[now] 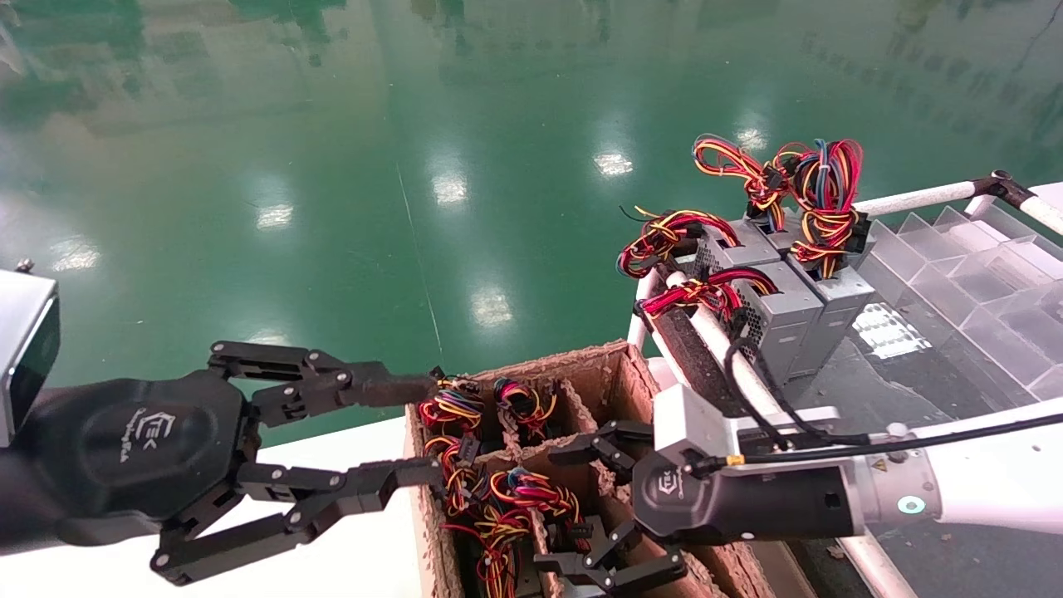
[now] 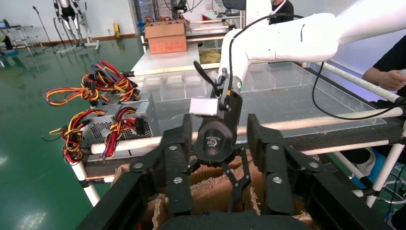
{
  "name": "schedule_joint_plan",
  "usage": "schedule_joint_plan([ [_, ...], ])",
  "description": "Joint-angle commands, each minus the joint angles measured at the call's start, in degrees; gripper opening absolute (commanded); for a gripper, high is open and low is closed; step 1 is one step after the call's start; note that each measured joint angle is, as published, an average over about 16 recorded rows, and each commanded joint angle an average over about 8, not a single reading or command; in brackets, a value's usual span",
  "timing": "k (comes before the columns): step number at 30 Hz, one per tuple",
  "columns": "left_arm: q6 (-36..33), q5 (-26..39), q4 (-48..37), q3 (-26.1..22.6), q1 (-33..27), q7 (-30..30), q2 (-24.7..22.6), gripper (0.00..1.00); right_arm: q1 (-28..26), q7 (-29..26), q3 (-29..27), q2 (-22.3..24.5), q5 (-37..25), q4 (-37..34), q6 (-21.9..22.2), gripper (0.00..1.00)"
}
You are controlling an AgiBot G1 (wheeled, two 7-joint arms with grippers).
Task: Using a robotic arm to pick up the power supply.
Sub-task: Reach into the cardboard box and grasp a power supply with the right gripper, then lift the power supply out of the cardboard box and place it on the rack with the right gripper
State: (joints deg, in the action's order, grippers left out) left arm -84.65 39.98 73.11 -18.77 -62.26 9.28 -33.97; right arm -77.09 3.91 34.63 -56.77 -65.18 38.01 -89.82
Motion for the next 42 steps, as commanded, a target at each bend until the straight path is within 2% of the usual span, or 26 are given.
schedule_joint_plan([
  [1, 0.0, 0.0, 0.0, 0.0, 0.0, 0.0, 0.0, 1.0, -0.48, 0.97, 0.65, -0.53, -0.51, -0.86, 0.17, 0.0],
  [30, 0.02, -0.03, 0.0, -0.05, -0.01, -0.02, 0.02, 1.0, -4.86, 10.99, 4.53, -4.59, -0.56, -13.54, 0.02, 0.0],
  [42, 0.03, -0.04, 0.0, -0.07, -0.02, -0.03, 0.03, 1.0, -5.16, 12.3, 4.24, -2.69, 4.44, -13.48, -0.9, 0.0],
])
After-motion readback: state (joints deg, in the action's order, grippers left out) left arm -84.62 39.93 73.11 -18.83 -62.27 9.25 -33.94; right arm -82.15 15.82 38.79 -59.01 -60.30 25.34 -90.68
